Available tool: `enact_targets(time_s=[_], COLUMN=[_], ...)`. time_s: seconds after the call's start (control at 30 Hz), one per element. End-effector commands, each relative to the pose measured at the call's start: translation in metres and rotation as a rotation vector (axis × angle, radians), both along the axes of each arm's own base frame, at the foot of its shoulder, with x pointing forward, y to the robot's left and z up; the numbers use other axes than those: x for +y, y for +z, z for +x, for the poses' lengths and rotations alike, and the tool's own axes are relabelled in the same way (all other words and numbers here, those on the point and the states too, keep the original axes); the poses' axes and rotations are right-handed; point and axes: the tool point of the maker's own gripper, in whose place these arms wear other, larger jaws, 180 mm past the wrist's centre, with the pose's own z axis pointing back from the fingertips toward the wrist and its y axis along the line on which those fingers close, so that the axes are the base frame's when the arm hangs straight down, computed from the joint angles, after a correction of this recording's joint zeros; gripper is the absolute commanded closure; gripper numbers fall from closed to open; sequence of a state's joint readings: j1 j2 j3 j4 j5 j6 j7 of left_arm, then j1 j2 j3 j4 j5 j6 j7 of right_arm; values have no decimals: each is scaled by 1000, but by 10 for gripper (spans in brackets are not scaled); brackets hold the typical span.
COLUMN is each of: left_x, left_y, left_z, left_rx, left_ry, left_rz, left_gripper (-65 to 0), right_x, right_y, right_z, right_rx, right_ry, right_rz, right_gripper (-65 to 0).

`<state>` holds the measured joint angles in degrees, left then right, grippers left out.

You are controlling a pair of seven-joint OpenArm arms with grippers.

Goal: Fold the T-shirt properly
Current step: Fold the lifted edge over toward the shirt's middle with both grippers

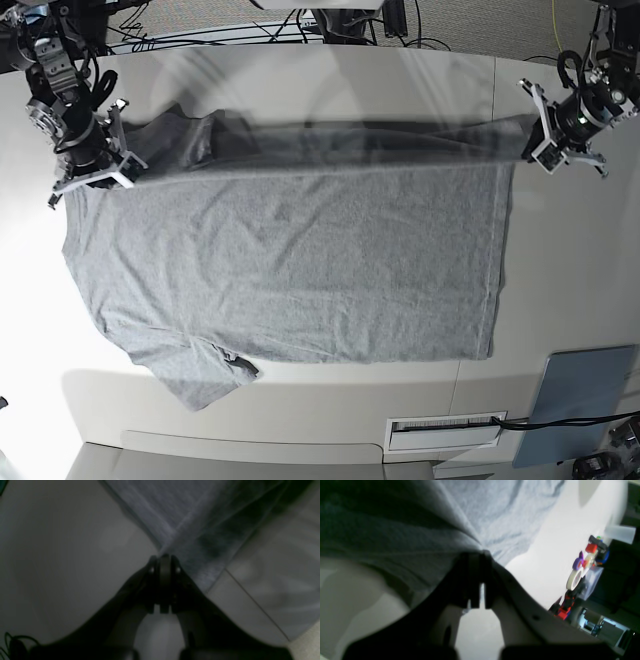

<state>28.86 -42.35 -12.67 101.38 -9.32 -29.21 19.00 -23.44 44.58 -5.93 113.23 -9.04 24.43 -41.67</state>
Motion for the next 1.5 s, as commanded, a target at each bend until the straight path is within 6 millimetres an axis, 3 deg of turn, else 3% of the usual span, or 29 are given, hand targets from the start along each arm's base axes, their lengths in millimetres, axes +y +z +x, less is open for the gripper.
enact_targets(time_s=[0.0,0.13,0.33,0.53,0.77,1.1,1.47], left_x=[6,13,17,11,9,8,7], left_y=[10,7,3,9,19,15,27], left_z=[9,13,11,17,35,48,69], left_rx=[-37,-34,-23,-51,-98,-99,-145], left_ry=[1,18,29,4,7,38,54], left_rz=[16,19,19,-5,-14,-92,-154], left_gripper=[0,0,0,0,0,0,0], right_x=[1,15,11,8,9,7,-3], right_y=[10,7,1,8,9,9,16], right_z=[10,18,33,48,48,48,53], right_rx=[-37,-41,-41,-76,-79,-78,-123], right_ry=[20,60,53,47,50,45,4], right_rz=[-15,-14,-26,-22,-20,-25,-69], right_gripper=[0,0,0,0,0,0,0])
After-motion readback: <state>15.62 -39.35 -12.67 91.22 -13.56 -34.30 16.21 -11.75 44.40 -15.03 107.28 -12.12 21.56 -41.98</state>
